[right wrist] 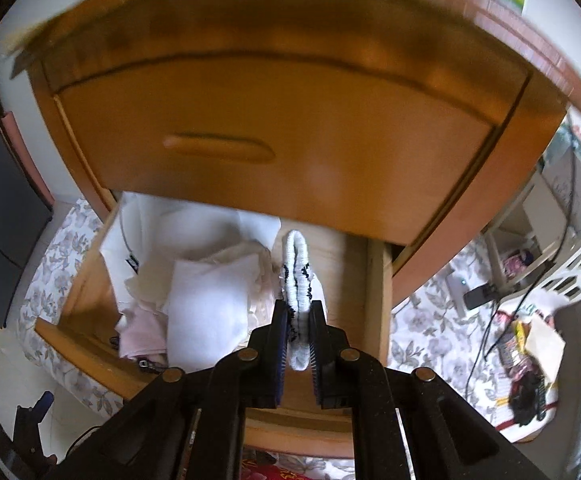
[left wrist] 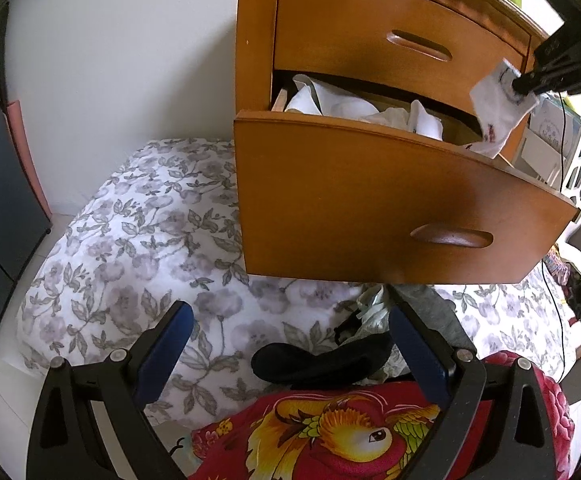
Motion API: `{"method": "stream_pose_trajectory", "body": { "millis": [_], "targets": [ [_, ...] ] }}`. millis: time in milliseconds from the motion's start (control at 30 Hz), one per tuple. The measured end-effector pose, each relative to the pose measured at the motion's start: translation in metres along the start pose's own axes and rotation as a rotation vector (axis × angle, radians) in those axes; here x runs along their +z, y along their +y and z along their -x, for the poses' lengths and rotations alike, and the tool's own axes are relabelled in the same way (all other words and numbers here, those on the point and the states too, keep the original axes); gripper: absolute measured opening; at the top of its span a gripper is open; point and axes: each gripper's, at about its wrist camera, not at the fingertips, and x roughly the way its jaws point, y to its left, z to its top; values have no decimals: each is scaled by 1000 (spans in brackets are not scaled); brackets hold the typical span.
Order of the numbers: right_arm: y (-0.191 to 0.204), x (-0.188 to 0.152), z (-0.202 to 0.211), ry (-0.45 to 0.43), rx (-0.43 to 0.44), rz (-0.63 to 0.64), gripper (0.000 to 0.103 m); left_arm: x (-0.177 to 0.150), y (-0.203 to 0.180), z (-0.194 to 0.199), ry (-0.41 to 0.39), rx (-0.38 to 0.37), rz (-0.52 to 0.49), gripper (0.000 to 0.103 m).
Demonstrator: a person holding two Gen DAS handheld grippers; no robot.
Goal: Take underwear out of drawer
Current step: 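Carry the white sock out of the drawer over the bedspread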
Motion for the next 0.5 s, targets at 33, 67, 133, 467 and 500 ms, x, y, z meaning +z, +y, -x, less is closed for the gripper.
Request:
{"method": "stream_pose_trajectory", "body": {
  "millis": [33, 67, 133, 467, 500],
  "targets": [
    [1, 1, 7, -10, -3, 6, 11, 0, 0, 2, -2, 1, 1, 98],
    [3, 1, 15, -22, -8, 15, 11, 1, 1, 3, -6, 1, 2, 98],
    [7, 3, 26, -37, -14, 28, 11, 2, 1, 7, -13, 2, 4, 98],
    [22, 9, 108, -155, -49, 87, 11, 6, 5, 31, -65, 4, 13, 98],
    [23, 9, 115, -165, -51, 91, 11, 6, 5, 33, -71, 4, 14, 98]
  ]
}}
